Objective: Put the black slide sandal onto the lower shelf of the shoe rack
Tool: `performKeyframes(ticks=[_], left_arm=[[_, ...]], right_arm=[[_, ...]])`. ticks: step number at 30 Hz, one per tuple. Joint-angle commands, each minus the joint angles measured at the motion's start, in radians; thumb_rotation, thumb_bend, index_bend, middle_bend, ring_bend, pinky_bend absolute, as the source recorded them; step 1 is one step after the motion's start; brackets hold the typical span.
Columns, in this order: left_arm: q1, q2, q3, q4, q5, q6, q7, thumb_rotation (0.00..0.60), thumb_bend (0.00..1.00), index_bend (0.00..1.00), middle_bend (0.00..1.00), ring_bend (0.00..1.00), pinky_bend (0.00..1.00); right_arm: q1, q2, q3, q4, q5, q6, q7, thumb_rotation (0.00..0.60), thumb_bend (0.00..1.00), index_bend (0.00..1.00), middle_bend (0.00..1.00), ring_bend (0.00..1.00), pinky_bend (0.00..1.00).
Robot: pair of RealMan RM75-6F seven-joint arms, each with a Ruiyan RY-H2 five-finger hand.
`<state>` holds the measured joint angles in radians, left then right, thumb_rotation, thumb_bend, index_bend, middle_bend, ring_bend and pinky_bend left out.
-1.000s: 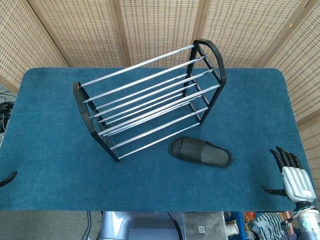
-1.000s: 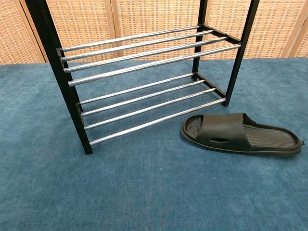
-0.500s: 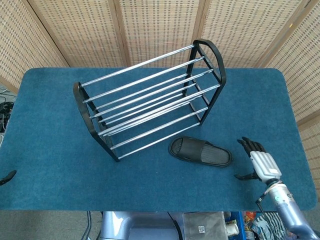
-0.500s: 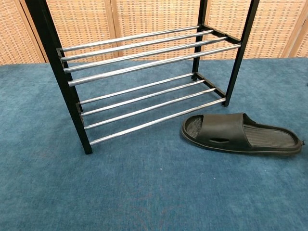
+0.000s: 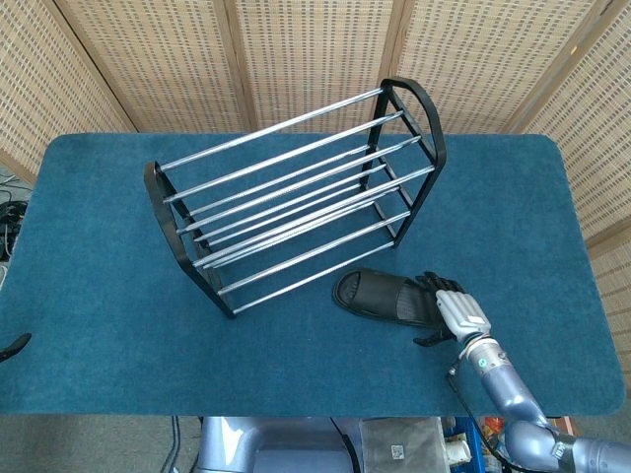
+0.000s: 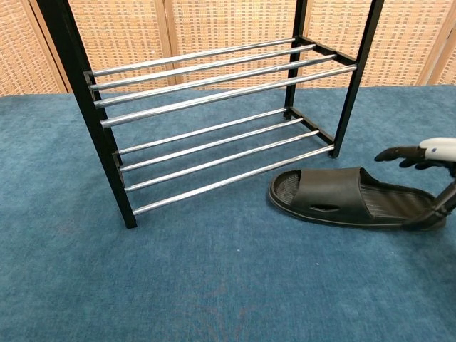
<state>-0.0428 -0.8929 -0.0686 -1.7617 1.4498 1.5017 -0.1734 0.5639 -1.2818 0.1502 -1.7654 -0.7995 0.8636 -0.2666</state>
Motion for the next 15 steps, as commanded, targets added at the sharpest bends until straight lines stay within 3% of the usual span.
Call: performKeyframes(ticks=[1, 11, 15], left_arm=[[-0.003, 0.0, -0.001, 0.001, -0.003, -0.004, -0.001, 0.6, 0.19, 0.0, 0.0, 0.0, 0.0], [-0.006, -0.001, -0.001, -0.005, -0.005, -0.008, 0.011, 0.6, 0.19, 0.0, 0.0, 0.0, 0.0], [-0.008, -0.003, -0.002, -0.006, -0.01, -0.014, 0.016, 0.6, 0.19, 0.0, 0.0, 0.0, 0.0]], right_arm=[[0.023, -0.052, -0.019, 0.041, 0.042, 0.018, -0.037, 0.6, 0.0, 0.0, 0.0, 0.0, 0.0], [0.034, -0.157, -0.025, 0.159, 0.052, 0.076, -0.046, 0.6, 0.0, 0.0, 0.0, 0.0, 0.0], [0.05, -0.179, -0.019, 0.205, 0.082, 0.051, -0.051, 0.6, 0.0, 0.0, 0.0, 0.0, 0.0]])
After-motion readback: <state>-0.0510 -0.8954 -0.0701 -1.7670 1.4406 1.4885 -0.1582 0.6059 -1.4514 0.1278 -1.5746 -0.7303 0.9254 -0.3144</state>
